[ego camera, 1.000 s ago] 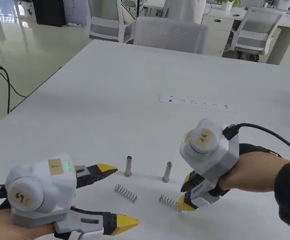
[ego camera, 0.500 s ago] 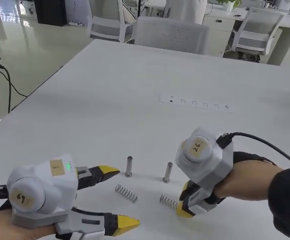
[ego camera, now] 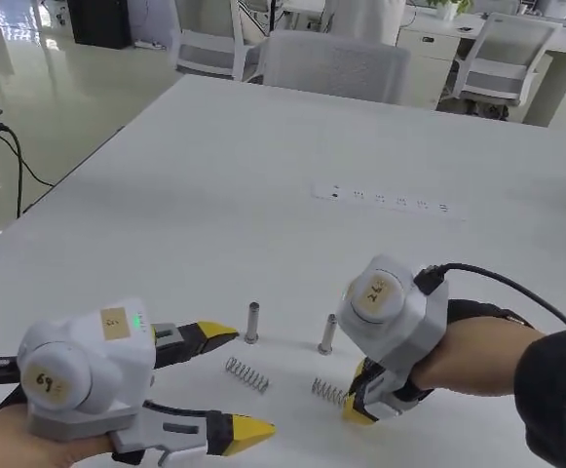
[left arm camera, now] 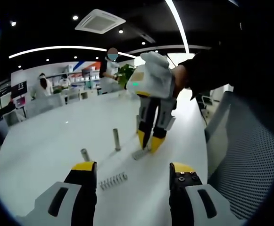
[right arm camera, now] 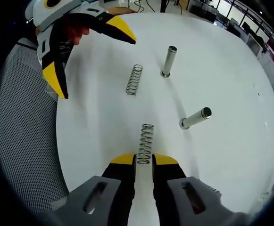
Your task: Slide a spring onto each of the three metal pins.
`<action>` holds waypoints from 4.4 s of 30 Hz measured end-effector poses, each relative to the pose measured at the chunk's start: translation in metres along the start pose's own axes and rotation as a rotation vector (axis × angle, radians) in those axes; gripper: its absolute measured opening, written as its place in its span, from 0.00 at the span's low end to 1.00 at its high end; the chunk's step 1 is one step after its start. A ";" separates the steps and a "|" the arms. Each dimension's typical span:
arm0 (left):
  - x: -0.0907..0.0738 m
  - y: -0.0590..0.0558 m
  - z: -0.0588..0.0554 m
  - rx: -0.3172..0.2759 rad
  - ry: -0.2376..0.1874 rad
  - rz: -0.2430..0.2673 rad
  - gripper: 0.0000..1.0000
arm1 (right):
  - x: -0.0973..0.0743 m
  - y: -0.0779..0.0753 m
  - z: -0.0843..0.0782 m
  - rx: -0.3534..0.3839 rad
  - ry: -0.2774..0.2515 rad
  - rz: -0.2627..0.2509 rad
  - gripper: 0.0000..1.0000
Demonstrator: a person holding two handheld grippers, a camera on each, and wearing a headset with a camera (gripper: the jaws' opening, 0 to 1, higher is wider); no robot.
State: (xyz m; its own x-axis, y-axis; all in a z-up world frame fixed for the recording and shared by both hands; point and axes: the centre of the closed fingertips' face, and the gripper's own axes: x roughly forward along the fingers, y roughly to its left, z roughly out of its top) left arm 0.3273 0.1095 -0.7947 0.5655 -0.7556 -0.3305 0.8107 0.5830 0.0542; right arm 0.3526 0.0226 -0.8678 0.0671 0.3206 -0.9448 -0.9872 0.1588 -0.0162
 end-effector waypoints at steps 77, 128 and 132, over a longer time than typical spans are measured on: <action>0.024 -0.044 0.007 0.180 0.023 -0.215 0.04 | -0.051 0.057 0.038 -0.190 0.015 0.126 0.08; 0.022 -0.039 0.017 0.155 -0.016 -0.195 0.02 | -0.065 0.063 0.078 -0.175 -0.188 0.113 0.10; 0.021 -0.041 0.021 0.146 -0.031 -0.199 0.02 | -0.065 0.063 0.079 -0.173 -0.189 0.111 0.09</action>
State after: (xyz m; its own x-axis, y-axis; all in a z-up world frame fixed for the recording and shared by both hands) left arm 0.3093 0.0639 -0.7843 0.3948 -0.8614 -0.3196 0.9187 0.3738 0.1273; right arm 0.2975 0.0852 -0.7812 -0.0334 0.4979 -0.8666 -0.9989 -0.0442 0.0131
